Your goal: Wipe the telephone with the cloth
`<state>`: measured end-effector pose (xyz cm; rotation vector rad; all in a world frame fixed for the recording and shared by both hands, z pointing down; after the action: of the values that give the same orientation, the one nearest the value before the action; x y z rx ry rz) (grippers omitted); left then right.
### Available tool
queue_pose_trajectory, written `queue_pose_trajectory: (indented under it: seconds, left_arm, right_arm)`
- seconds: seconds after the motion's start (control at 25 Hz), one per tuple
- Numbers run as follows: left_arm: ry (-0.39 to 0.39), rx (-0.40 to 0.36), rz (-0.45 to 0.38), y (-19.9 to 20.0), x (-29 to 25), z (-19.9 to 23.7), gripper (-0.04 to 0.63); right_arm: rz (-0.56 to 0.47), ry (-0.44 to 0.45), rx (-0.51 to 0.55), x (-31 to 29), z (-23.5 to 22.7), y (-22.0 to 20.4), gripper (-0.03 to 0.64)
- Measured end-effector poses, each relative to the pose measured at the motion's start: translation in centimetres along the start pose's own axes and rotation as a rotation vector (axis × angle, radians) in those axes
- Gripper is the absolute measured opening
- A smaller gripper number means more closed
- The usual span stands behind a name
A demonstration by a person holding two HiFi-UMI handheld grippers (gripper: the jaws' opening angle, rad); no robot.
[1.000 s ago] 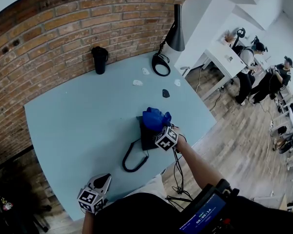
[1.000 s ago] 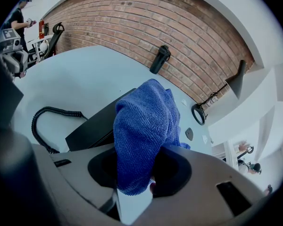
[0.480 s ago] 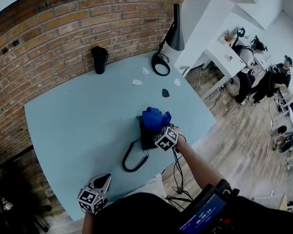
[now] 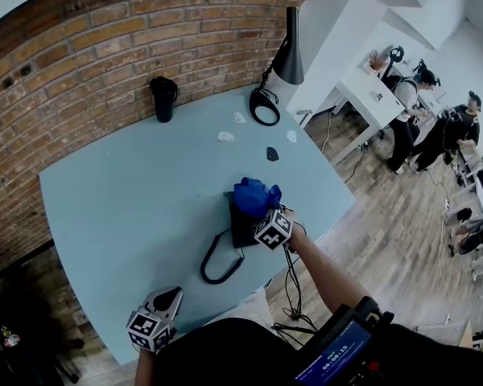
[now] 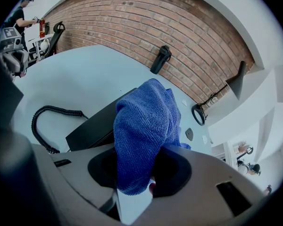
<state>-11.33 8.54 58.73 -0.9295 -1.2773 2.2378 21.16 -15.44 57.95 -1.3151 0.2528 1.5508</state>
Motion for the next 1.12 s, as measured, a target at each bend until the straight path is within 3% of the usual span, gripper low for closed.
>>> queue_pose_trajectory:
  seconds: [1.12]
  left_arm:
    - [-0.012,0.001,0.009,-0.37,-0.22,0.16,0.020]
  right_arm:
    - [-0.006,0.012,-0.009,-0.10,0.97,-0.41,0.147]
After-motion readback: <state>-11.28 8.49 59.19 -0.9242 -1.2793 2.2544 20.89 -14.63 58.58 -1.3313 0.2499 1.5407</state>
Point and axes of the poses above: the fingertips, and each gripper's own axes: x backward along the fingers, z to its left, y out of its top, the point moved 9 cm from there along x, backward along the fingers, and after that the axes turned 3 degrees about -x, right-handed, at the moved point
